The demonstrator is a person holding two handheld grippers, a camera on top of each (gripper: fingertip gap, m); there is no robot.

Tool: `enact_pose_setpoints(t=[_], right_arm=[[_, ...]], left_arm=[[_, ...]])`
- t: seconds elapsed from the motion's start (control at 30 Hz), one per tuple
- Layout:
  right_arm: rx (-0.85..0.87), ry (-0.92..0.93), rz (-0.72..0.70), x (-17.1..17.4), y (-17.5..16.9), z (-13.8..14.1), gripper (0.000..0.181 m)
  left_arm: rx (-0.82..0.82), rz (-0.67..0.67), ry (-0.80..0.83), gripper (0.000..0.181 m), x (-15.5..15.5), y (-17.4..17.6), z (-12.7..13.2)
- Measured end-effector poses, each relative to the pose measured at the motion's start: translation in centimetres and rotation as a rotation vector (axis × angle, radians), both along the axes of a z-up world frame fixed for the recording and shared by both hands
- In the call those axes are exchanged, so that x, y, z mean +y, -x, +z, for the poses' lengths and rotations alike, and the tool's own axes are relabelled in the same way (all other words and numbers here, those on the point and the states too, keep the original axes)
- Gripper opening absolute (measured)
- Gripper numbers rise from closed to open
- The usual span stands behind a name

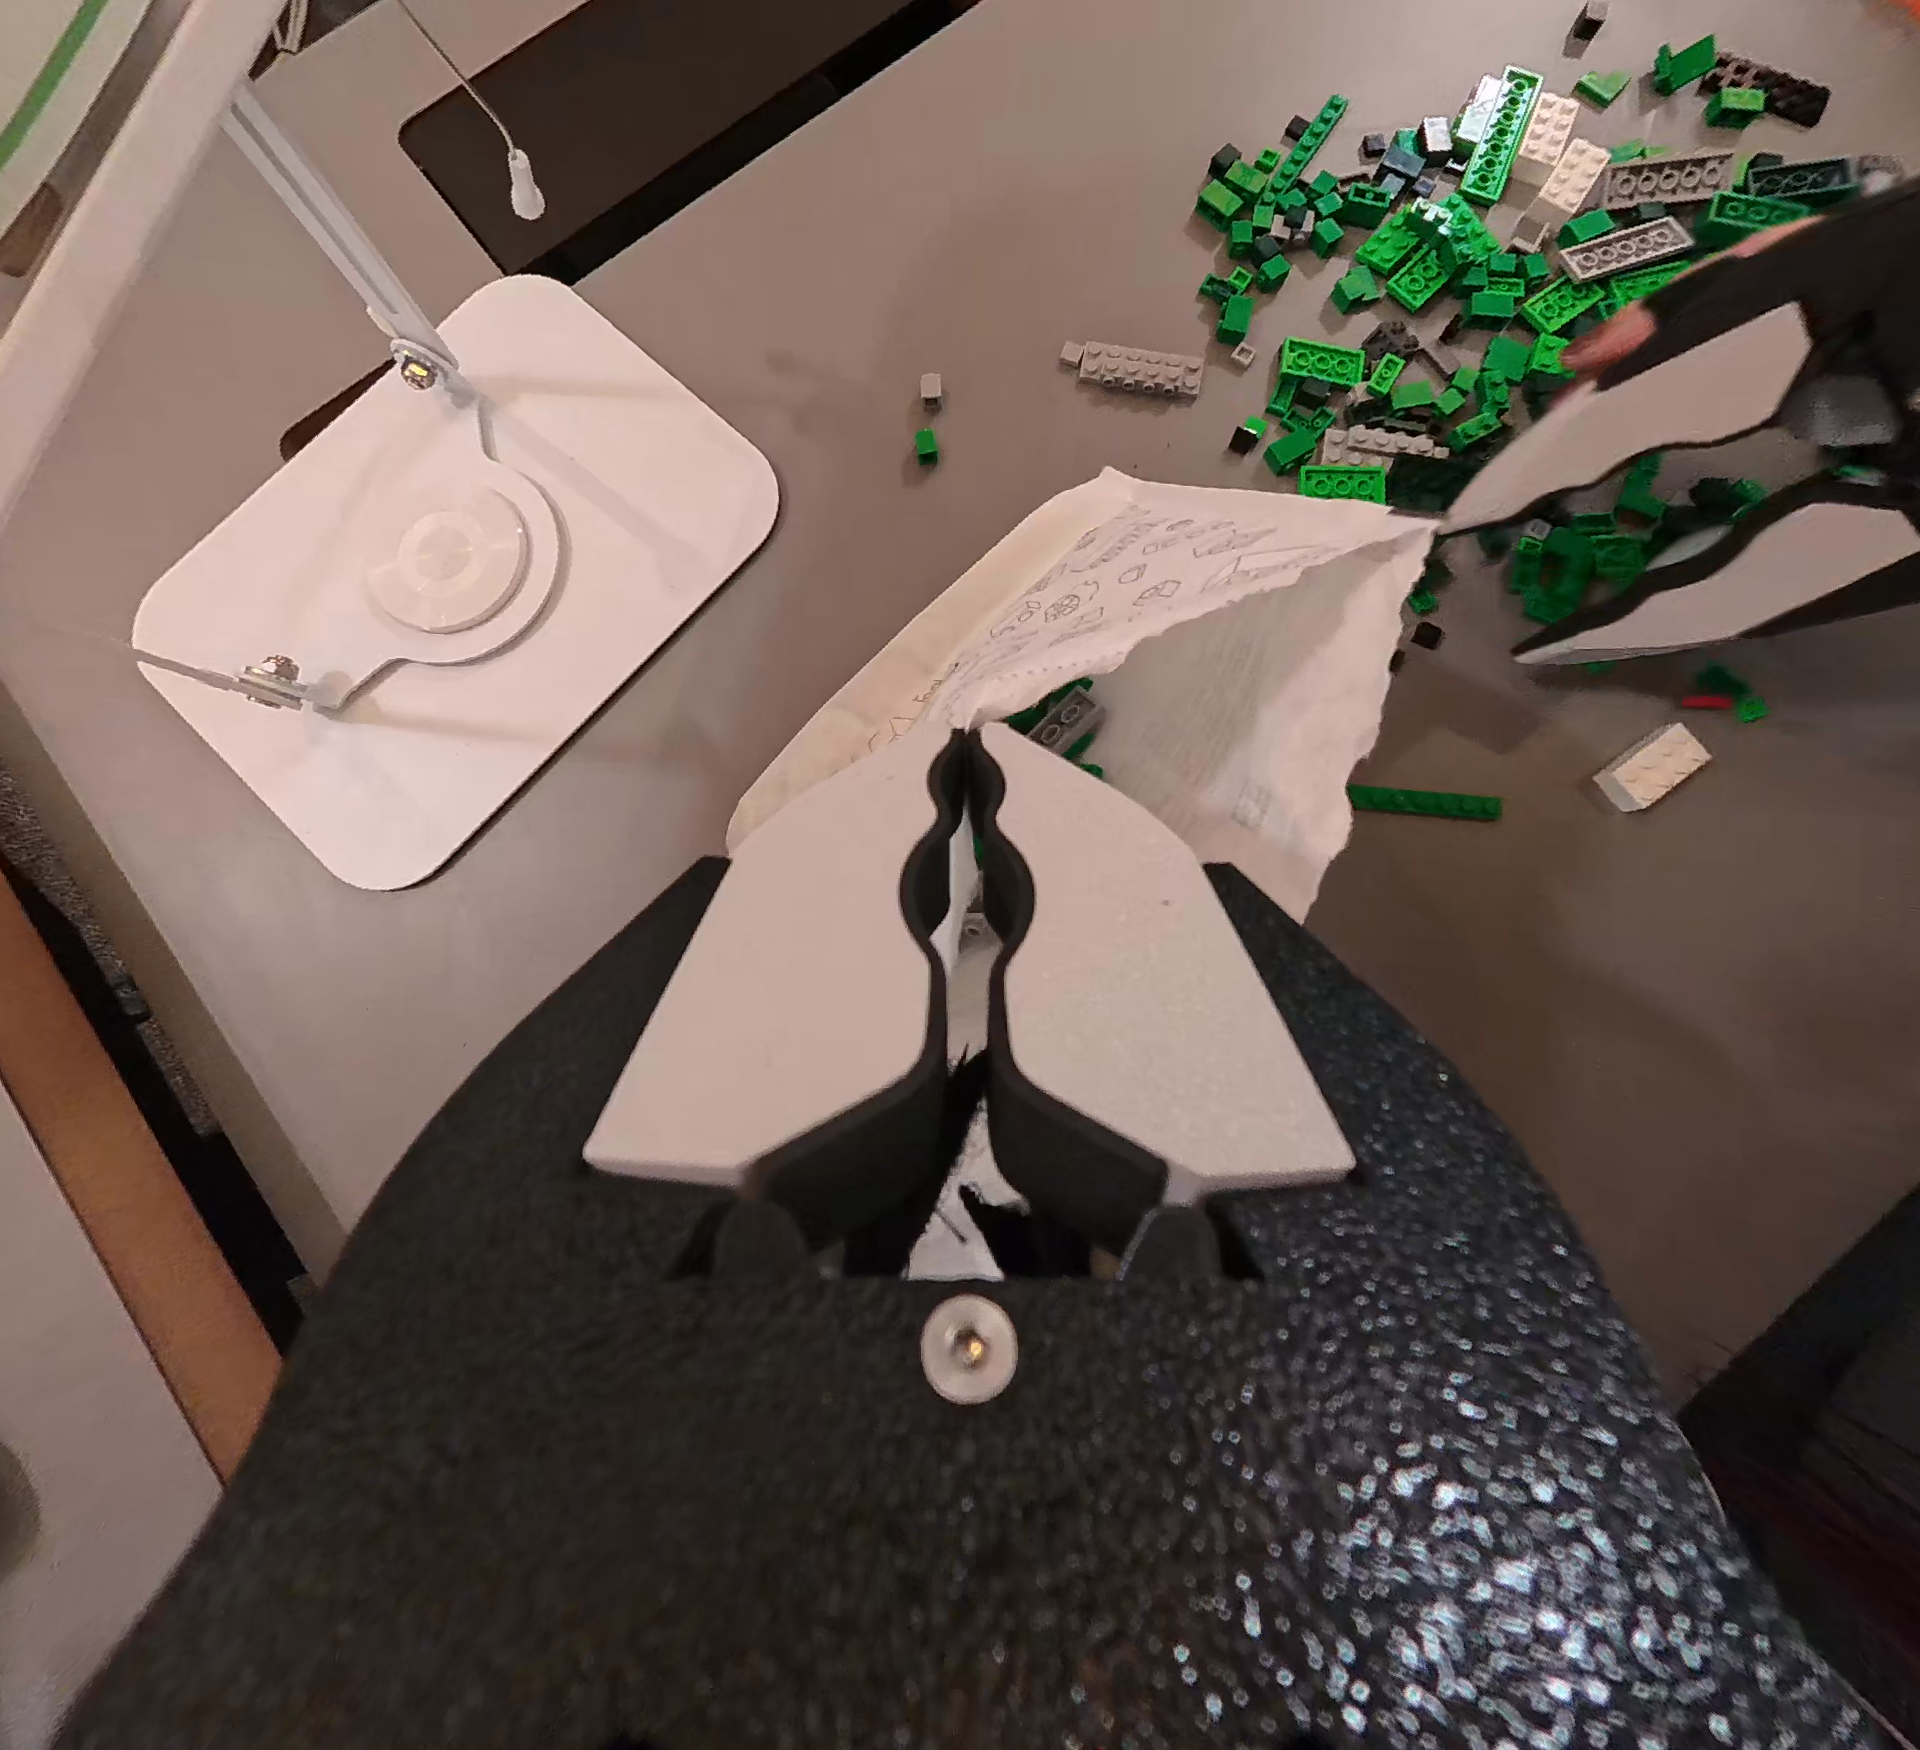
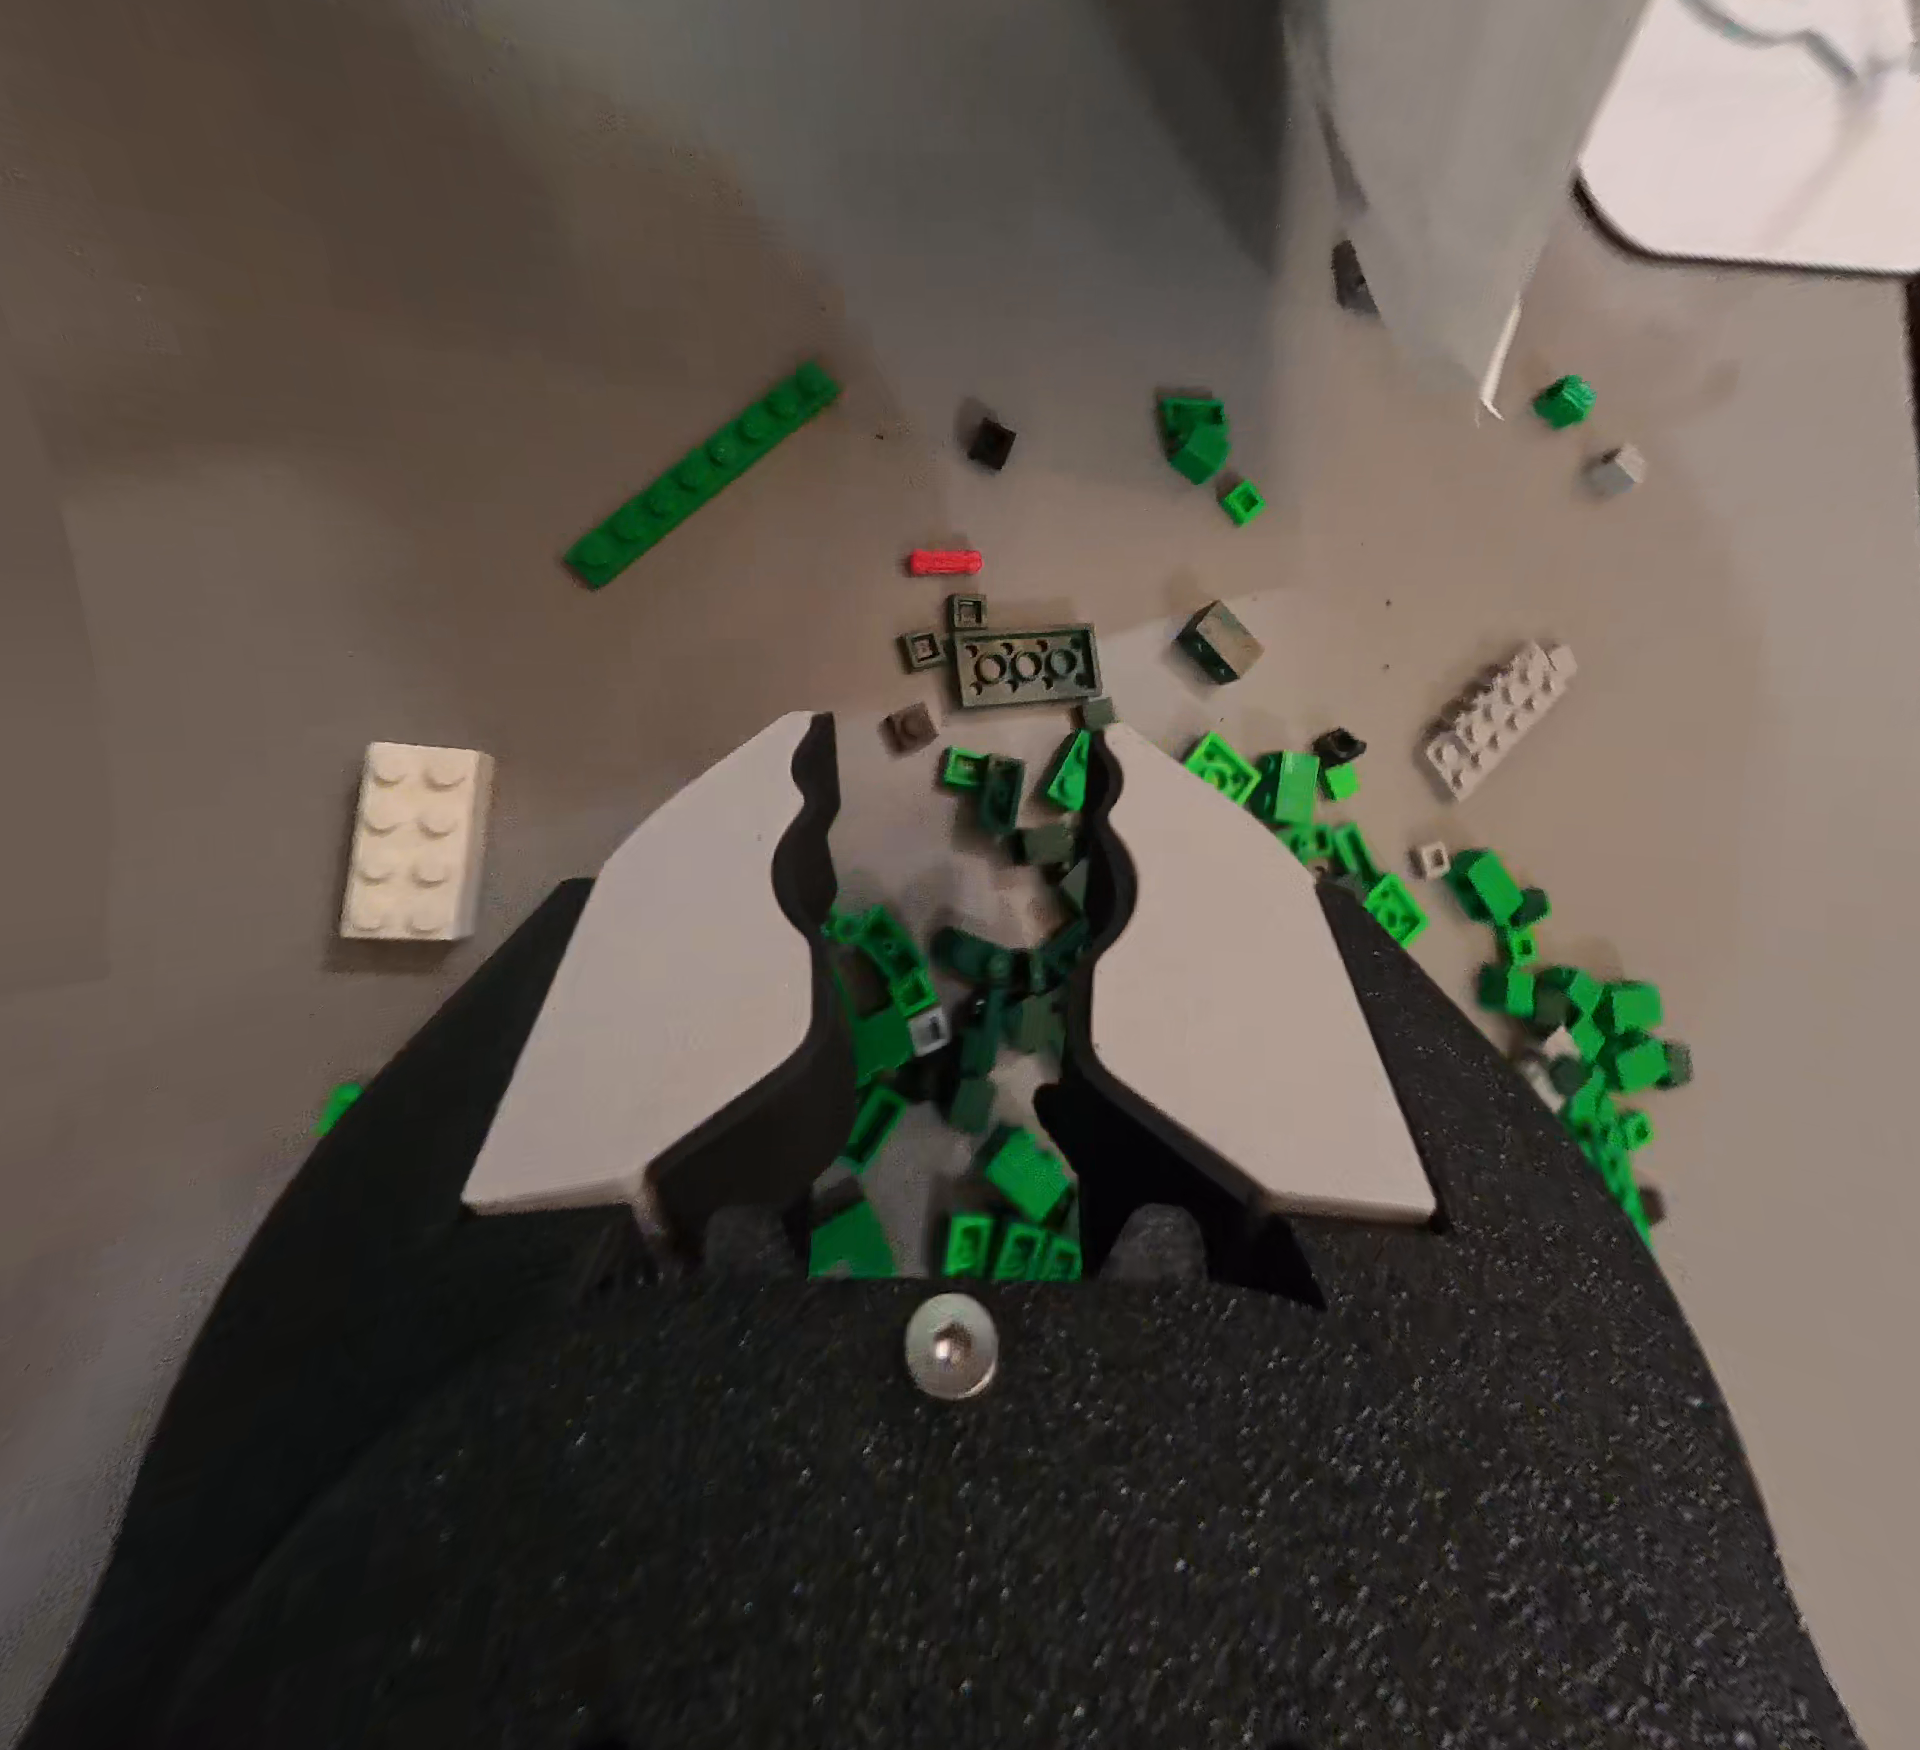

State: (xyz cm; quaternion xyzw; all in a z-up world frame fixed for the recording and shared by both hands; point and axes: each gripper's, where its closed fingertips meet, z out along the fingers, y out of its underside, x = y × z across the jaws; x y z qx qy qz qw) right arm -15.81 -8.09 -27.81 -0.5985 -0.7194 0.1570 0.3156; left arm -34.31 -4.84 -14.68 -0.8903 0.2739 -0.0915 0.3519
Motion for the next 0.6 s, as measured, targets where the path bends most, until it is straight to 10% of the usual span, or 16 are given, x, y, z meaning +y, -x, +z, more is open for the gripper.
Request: enact_pose_setpoints(t=[0.6], right_arm=[[-0.342, 0.171, 0.247, 2.0, 1.9, -2.4, 0.033]], left_arm=[[-0.011, -0.023, -0.005, 0.0, -0.3, -0.4, 0.3]])
